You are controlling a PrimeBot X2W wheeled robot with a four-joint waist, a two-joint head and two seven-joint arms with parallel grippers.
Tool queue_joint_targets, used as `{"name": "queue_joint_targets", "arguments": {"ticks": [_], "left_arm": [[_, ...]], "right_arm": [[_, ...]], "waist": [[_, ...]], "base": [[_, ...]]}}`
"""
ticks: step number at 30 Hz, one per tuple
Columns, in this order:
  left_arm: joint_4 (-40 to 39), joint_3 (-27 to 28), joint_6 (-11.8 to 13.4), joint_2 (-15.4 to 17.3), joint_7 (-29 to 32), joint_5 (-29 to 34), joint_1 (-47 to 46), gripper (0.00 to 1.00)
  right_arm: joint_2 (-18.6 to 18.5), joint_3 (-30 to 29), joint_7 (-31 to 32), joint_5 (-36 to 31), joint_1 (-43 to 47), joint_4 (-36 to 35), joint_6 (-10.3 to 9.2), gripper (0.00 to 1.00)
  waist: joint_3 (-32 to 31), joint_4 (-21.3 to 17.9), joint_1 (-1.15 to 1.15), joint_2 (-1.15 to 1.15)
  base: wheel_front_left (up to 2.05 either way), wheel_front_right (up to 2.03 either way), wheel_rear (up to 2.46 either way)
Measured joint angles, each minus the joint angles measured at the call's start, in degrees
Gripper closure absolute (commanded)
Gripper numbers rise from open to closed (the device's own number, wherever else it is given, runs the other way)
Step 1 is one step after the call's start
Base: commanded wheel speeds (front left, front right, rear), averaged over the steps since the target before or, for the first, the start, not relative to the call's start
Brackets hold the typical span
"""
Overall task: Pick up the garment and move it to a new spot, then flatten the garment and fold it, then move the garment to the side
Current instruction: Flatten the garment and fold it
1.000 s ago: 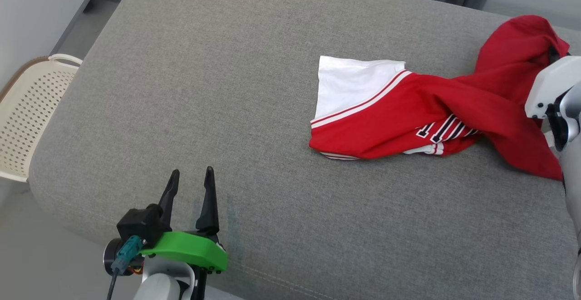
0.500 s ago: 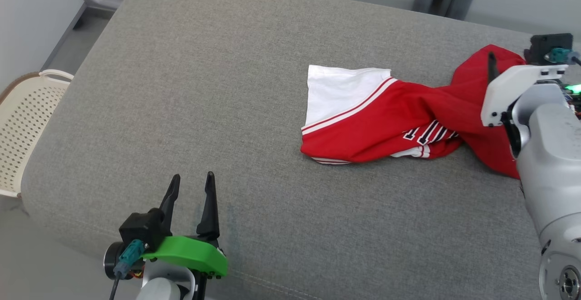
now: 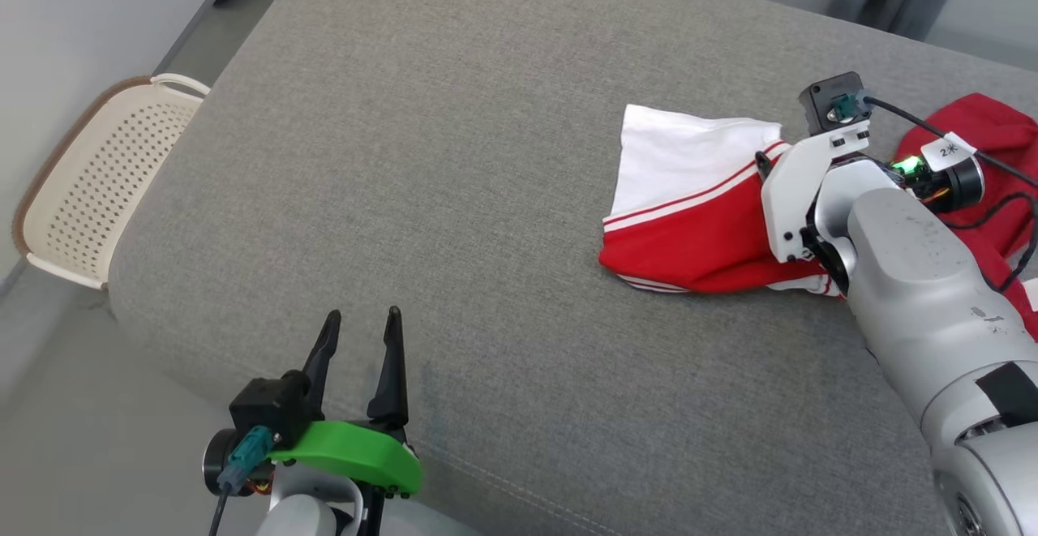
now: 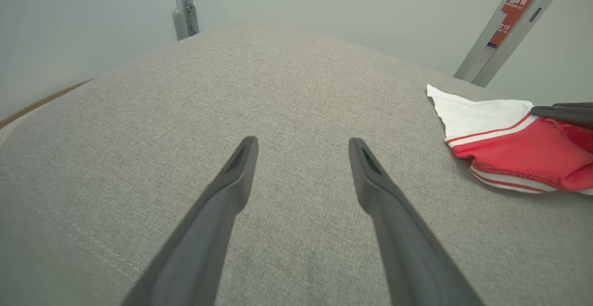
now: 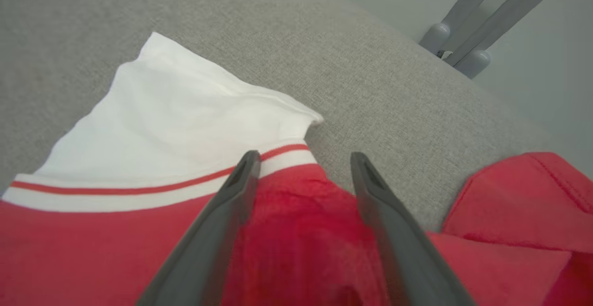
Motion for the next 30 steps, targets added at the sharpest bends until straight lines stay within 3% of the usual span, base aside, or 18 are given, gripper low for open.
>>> {"name": "queue_joint_targets", "arguments": {"ticks": [2,3,4,5,6,11,21,30], "left_arm": [[0.0,0.0,0.0,-0.1,0.0,0.0,0.0,0.0],[0.0,0.1,0.0,-0.1,0.0,0.0,0.0,0.0],[0.0,0.1,0.0,-0.2,0.0,0.0,0.0,0.0],[-0.1,0.1,0.0,-0.2,0.0,-0.1,0.0,0.0],[-0.1,0.1,0.0,-0.3,0.0,-0.1,0.0,0.0],[-0.1,0.5,0.0,-0.4,0.0,-0.2,0.0,0.0],[0.2,2.0,-0.1,-0.5,0.0,0.5,-0.1,0.0],[-0.5,4.2,0.0,0.5,0.0,1.0,-0.1,0.0]], "right_arm": [[-0.4,2.5,1.7,2.3,0.3,0.0,0.0,0.0],[-0.7,3.9,2.6,3.8,0.5,0.0,0.0,0.53],[-0.8,4.9,3.2,4.9,0.7,0.0,0.0,0.58],[-1.1,6.2,3.7,6.5,0.8,-0.2,0.0,0.83],[-1.5,7.5,3.9,7.7,1.0,-0.8,0.0,1.0],[-3.7,13.2,3.8,13.6,1.4,-5.2,0.0,1.0],[-7.4,19.1,-5.8,21.6,-0.5,-13.1,0.0,1.0],[-3.7,28.5,-13.4,23.4,0.9,-18.7,0.0,1.0]], "waist": [[0.3,0.9,0.0,0.0],[0.5,1.3,0.0,0.0],[0.6,1.6,0.0,0.0],[0.8,1.9,0.0,0.0],[1.0,2.1,0.0,0.0],[1.5,2.2,0.0,0.0],[0.2,-0.8,0.0,0.0],[-2.3,-4.1,0.0,0.0]], "base": [[0.0,0.0,0.0],[0.0,0.0,0.0],[0.0,0.0,0.0],[0.0,0.0,0.0],[0.0,0.0,0.0],[0.0,0.0,0.0],[0.0,0.0,0.0],[0.0,0.0,0.0]]}}
